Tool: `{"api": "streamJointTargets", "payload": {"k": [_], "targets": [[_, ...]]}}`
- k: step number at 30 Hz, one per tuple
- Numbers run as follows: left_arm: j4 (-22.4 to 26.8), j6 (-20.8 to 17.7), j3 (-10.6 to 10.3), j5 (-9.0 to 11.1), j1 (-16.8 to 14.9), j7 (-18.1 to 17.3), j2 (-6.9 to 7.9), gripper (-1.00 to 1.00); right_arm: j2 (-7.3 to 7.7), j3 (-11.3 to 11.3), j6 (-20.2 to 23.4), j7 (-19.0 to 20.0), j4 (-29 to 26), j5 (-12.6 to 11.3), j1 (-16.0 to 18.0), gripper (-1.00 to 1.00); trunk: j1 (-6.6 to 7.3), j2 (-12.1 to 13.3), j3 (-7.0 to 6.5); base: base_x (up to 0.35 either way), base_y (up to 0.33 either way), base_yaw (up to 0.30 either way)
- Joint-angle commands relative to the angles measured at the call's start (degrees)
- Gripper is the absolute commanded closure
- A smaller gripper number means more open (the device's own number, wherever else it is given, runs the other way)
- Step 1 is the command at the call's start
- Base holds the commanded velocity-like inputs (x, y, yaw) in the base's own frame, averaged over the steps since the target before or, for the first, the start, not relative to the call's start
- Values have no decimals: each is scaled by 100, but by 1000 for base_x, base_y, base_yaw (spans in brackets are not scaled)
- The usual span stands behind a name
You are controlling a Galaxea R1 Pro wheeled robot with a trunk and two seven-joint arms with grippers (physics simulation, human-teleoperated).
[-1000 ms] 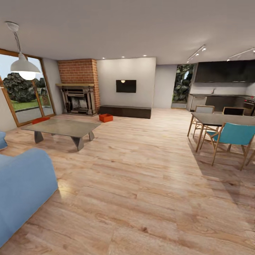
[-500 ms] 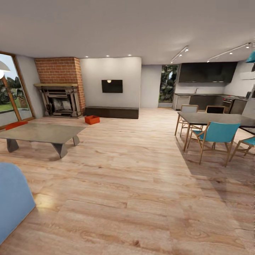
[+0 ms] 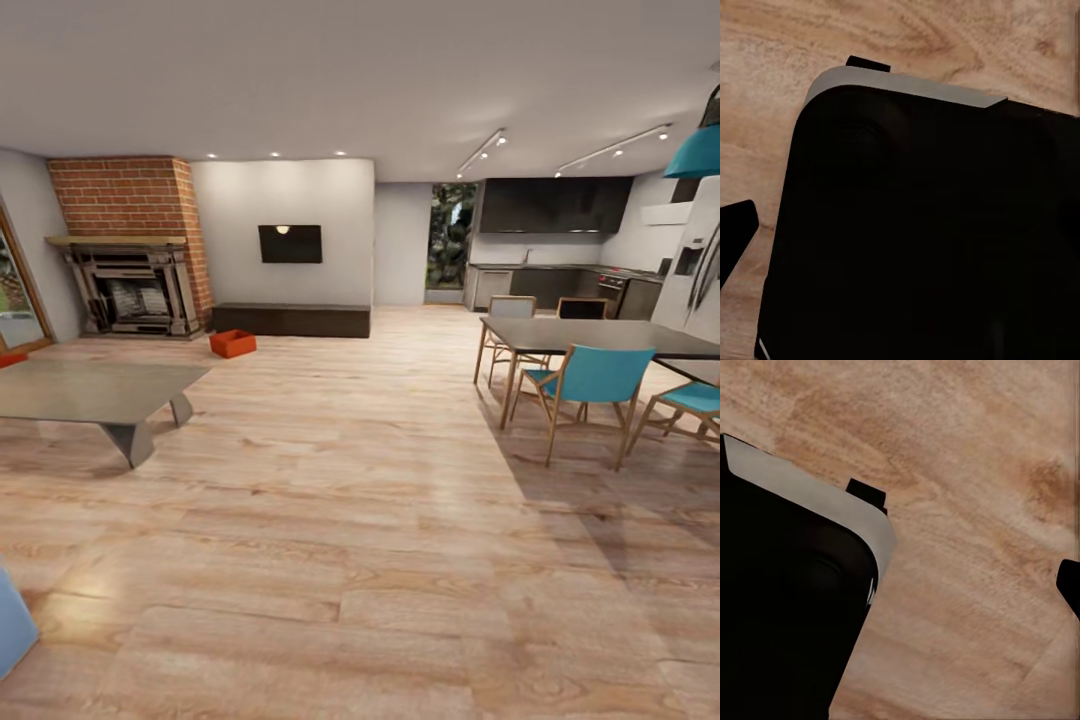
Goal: Move the two storage containers from the living room to the garage. In the garage, place one container on the floor and stack the other container on top of it (either order is fine).
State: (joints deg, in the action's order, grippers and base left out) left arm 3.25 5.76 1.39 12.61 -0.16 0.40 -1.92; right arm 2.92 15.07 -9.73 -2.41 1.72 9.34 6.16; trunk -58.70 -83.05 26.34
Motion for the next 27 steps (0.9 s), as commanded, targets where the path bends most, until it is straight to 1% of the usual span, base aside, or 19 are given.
{"api": "streamJointTargets", "payload": {"k": [1, 27], "targets": [[0, 14, 11, 22, -2, 4, -2, -100, -1, -1, -30, -26, 19, 59, 8, -100, -3, -3, 5, 325, 0, -13], [0, 22, 11, 18, -2, 4, -2, -100, -23, -7, -38, -32, 18, 53, 8, -100, -3, -3, 5, 325, 0, -1]]}}
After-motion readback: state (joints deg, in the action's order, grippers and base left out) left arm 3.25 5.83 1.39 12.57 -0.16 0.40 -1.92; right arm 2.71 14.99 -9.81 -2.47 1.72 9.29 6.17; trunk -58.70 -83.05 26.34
